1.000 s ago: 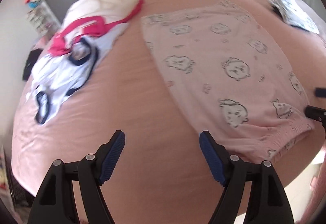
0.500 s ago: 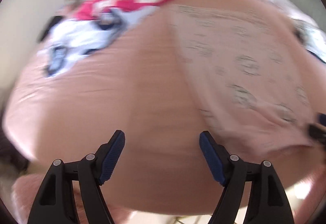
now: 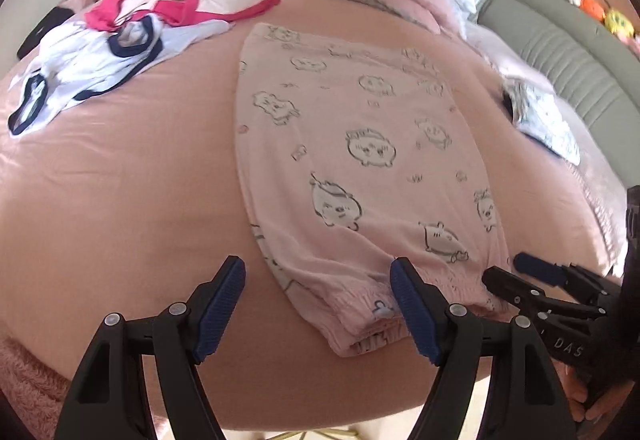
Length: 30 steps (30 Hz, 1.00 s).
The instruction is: Fold clothes
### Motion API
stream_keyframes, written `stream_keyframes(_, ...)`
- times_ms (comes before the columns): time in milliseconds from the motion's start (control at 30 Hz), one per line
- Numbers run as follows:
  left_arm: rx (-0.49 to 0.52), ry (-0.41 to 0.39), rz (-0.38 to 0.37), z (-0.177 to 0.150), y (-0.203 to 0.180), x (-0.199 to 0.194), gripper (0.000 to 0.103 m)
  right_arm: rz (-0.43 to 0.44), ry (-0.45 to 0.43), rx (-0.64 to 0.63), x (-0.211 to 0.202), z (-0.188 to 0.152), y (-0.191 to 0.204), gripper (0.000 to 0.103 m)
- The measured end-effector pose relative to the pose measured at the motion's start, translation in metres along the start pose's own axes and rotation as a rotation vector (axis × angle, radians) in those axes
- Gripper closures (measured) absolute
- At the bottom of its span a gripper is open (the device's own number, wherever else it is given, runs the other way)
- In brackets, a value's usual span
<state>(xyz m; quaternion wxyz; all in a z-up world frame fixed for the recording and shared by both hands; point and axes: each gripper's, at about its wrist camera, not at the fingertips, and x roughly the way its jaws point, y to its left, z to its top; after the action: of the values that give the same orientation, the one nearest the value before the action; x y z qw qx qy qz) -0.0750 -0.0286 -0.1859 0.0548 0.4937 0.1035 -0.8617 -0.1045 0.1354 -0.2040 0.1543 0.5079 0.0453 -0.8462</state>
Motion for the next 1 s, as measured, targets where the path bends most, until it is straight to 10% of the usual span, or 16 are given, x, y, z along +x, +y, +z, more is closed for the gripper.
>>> stream_keyframes(133, -0.035, 0.053, 0.039, 0.010, 0.009, -0.022, 0.029, 0.016, 0.106, -0.001, -0.003, 0.007, -0.015, 0.037)
stream_keyframes(267, 0.037, -0.118, 0.048, 0.061, 0.004, -0.040, 0.029, 0.039, -0.010, -0.009, -0.034, 0.038, -0.027, 0.036)
stream_keyframes(567, 0.183, -0.049, 0.008, 0.148, -0.038, 0.061, 0.029, -0.071, -0.032, -0.180, 0.027, 0.118, 0.008, 0.036)
stream_keyframes(1000, 0.208, 0.028, -0.004, 0.141, -0.032, 0.101, 0.019, -0.060, 0.022, -0.091, 0.086, 0.120, 0.008, 0.030)
